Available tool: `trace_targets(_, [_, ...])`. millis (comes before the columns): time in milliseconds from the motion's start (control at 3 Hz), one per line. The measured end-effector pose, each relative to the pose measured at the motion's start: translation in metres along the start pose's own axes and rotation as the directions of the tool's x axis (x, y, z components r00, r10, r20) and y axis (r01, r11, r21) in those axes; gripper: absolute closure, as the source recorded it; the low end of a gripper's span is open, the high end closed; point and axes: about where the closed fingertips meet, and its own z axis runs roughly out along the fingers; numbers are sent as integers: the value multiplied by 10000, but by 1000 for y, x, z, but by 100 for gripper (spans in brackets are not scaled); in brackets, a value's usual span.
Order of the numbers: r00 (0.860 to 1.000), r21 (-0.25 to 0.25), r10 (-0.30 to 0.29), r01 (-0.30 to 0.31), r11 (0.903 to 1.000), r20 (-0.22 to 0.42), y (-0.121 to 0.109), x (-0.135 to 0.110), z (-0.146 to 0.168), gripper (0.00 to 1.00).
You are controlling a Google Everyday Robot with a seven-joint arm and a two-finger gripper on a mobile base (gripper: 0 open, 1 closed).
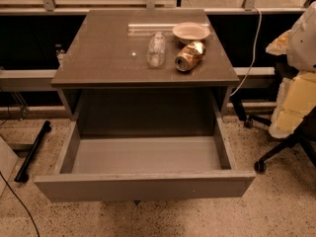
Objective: Place orange can into top drawer
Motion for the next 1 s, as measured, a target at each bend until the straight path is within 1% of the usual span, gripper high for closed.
trace_targets(333, [10000, 1, 0, 0, 10000, 0, 0, 0, 0, 0])
trace_targets(667, [9970, 69, 458, -463, 9989, 621, -6, -17, 15, 0])
trace_targets(1000, [9906, 107, 823, -839, 9964, 1096, -15, -30, 31, 0])
